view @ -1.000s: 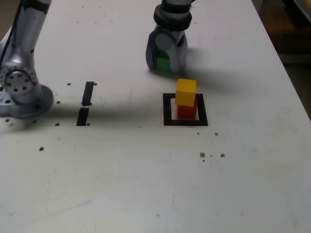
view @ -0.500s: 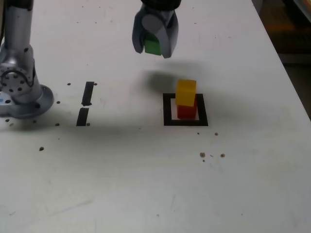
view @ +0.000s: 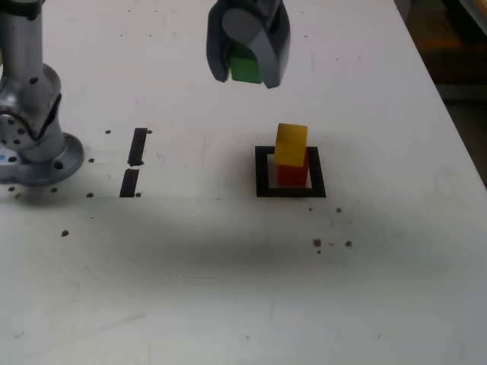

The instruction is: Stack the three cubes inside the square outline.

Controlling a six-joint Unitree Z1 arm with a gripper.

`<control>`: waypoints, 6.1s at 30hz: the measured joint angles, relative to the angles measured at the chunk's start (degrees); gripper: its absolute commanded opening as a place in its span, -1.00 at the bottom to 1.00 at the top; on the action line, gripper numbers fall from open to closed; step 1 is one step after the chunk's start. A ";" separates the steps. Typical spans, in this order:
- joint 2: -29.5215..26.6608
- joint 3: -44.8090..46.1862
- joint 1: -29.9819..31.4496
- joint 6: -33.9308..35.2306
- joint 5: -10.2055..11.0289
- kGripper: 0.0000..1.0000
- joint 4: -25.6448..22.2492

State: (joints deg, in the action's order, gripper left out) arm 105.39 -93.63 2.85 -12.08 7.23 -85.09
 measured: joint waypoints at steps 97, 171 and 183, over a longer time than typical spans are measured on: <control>3.22 -2.11 5.16 7.57 2.42 0.97 1.93; -9.75 27.81 -1.69 9.32 -3.99 0.98 9.32; -9.47 28.08 -2.46 8.66 -4.94 0.99 10.23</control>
State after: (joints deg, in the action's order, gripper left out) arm 95.92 -65.55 0.39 -3.42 2.29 -74.86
